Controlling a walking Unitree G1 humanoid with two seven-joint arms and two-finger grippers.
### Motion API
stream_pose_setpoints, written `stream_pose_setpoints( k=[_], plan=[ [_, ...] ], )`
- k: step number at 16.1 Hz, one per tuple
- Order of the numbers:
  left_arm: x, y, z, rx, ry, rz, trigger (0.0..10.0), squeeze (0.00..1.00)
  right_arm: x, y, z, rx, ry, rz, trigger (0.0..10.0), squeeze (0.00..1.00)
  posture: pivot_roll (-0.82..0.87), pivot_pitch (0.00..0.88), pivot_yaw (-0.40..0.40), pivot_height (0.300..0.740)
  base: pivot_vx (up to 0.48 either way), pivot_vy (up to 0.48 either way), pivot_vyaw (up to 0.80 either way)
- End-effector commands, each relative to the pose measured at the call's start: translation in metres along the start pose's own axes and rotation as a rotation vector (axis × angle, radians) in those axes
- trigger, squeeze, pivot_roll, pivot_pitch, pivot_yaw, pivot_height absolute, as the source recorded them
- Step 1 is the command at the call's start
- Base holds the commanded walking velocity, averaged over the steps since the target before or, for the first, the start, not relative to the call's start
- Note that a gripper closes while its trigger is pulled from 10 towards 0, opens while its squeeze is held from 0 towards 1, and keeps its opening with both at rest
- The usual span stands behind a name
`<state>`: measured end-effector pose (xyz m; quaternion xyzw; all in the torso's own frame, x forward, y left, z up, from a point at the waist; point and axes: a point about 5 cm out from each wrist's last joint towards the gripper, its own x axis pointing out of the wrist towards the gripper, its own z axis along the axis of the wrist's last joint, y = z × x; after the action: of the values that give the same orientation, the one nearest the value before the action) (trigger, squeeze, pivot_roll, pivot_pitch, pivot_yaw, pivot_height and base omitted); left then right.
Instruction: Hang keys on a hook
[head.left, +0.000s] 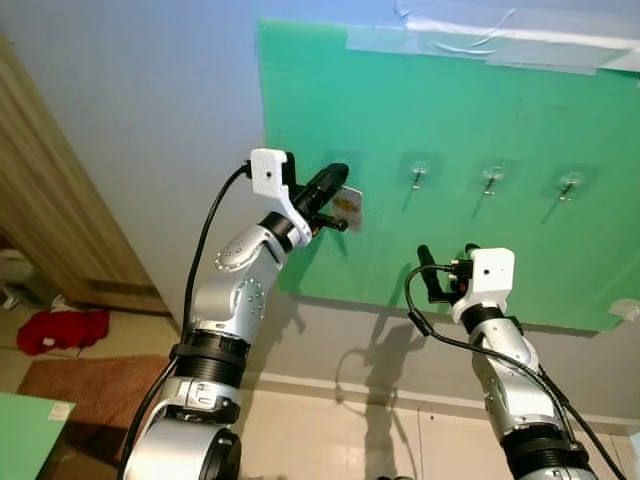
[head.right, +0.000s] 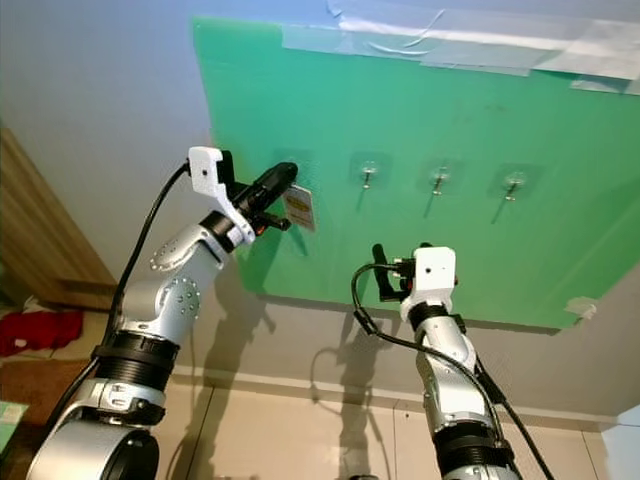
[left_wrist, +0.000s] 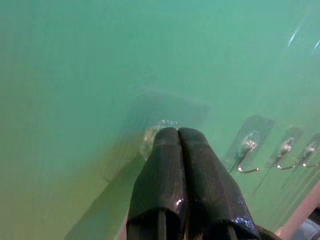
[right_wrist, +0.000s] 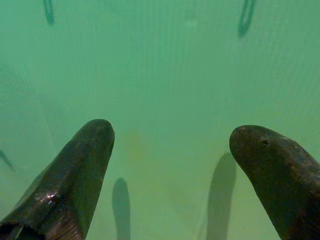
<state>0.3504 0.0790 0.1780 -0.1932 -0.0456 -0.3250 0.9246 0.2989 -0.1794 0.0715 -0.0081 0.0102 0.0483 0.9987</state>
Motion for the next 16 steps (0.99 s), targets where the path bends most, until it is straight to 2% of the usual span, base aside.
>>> stream_pose_setpoints(
  k=[1, 5, 12, 16],
  plan=[
    [0.005, -0.005, 0.013, 0.011, -0.037, -0.019, 0.0, 0.0, 0.001, 0.0, 0.005, -0.009, -0.011, 0.009, 10.0, 0.0, -0.03, 0.0, -0.003, 0.74, 0.0, 0.0, 0.0],
    [0.006, -0.004, 0.012, -0.071, -0.044, -0.003, 0.0, 0.0, 0.0, -0.001, 0.005, -0.012, -0.009, 0.014, 10.0, 0.0, -0.04, 0.0, -0.002, 0.74, 0.0, 0.0, 0.0],
    [0.005, 0.004, 0.009, -0.306, -0.081, 0.075, 0.0, 0.0, 0.0, 0.0, 0.004, -0.011, -0.004, 0.018, 10.0, 0.0, -0.04, 0.0, 0.001, 0.74, 0.0, 0.0, 0.0],
    [0.004, 0.005, 0.005, -0.371, -0.076, 0.098, 0.0, 0.0, 0.0, 0.0, 0.003, -0.011, 0.001, 0.018, 10.0, 0.0, -0.04, 0.0, 0.001, 0.74, 0.0, 0.0, 0.0]
  ],
)
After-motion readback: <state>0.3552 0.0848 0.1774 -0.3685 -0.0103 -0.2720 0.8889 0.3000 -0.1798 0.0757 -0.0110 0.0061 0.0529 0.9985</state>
